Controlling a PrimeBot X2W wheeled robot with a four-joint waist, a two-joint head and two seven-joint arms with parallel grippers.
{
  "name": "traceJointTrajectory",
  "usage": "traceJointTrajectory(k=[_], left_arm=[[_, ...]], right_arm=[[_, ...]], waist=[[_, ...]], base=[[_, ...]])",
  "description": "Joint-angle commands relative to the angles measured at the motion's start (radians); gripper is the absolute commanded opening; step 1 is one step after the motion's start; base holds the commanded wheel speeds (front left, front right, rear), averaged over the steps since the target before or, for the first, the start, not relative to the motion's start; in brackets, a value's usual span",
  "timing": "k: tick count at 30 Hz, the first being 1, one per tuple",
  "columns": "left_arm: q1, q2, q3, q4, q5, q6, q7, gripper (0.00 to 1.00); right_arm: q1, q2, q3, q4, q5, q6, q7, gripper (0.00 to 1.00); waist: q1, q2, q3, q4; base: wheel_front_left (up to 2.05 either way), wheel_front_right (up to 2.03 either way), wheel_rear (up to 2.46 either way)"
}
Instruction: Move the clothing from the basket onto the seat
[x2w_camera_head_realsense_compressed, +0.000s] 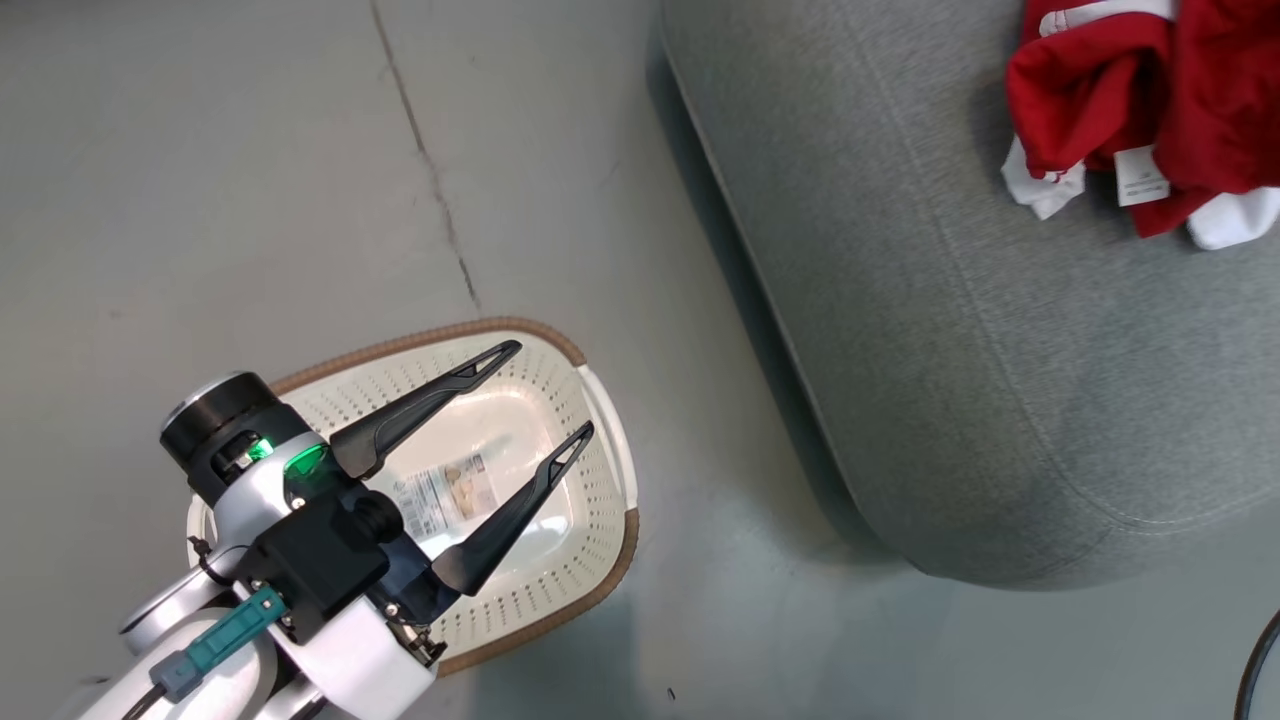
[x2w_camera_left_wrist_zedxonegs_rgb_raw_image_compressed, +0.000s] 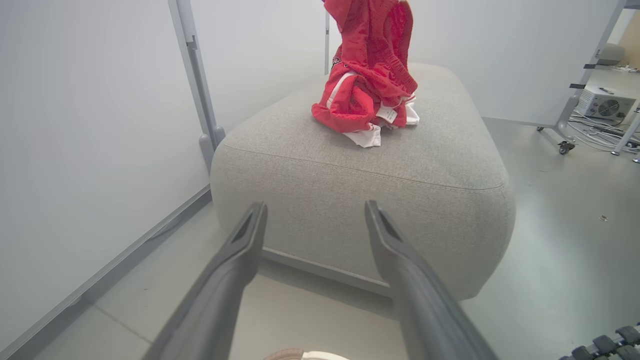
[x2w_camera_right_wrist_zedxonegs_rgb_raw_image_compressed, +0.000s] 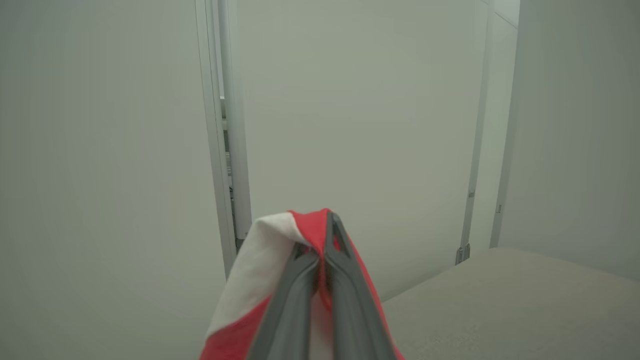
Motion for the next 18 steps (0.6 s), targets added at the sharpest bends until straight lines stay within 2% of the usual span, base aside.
traceJointTrajectory(k=[1,11,16,17,18], left_arm=[[-0.024,0.011,0.0,-0.008,-0.002,-0.005,-0.006,1.0],[-0.042,0.035,-0.003,-0.003,-0.011,-0.005,-0.019,1.0],[-0.037,0.025,-0.01,0.01,-0.016,-0.004,-0.022,1.0],[-0.032,0.018,-0.015,0.021,-0.022,-0.004,-0.023,1.0],[-0.029,0.012,-0.019,0.026,-0.026,-0.003,-0.028,1.0]], right_arm=[[0.03,-0.001,-0.023,0.017,-0.009,0.001,-0.007,0.0],[0.189,0.059,-0.169,0.182,-0.017,0.001,-0.06,0.0],[0.219,0.073,-0.177,0.22,-0.021,0.001,-0.089,0.0],[0.232,0.071,-0.179,0.212,-0.034,0.001,-0.104,0.36],[0.241,0.073,-0.18,0.208,-0.037,0.001,-0.107,1.0]], waist=[[0.0,0.0,0.039,0.022],[0.0,0.0,0.065,0.024],[0.0,0.0,0.043,0.022],[0.0,0.0,0.024,0.024],[0.0,0.0,0.011,0.027]], base=[[0.0,0.0,0.0],[0.0,0.0,0.0],[0.0,0.0,0.0],[0.0,0.0,0.0],[0.0,0.0,0.0]])
